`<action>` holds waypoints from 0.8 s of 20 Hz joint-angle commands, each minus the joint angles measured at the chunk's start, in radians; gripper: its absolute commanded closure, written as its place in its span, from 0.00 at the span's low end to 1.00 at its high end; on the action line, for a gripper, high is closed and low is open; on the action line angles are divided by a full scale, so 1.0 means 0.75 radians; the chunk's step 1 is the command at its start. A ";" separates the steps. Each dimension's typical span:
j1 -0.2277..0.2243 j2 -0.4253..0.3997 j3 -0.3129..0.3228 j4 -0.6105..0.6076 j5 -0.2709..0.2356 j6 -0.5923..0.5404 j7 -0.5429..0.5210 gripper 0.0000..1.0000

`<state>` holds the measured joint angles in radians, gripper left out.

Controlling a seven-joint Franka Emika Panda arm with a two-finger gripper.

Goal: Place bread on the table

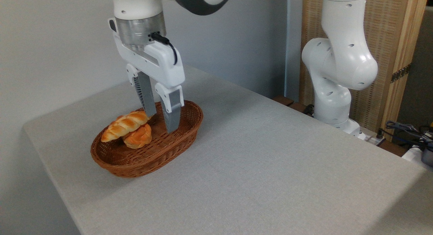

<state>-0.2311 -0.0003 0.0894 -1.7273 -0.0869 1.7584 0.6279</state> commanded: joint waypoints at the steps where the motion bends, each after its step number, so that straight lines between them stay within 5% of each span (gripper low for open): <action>1: -0.005 0.009 -0.070 0.018 -0.009 -0.027 -0.103 0.00; 6: -0.005 0.027 -0.123 0.016 -0.105 0.001 -0.148 0.00; 16: -0.017 0.152 -0.219 0.006 -0.174 0.267 -0.305 0.00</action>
<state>-0.2384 0.0701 -0.0615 -1.7285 -0.1752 1.8847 0.4262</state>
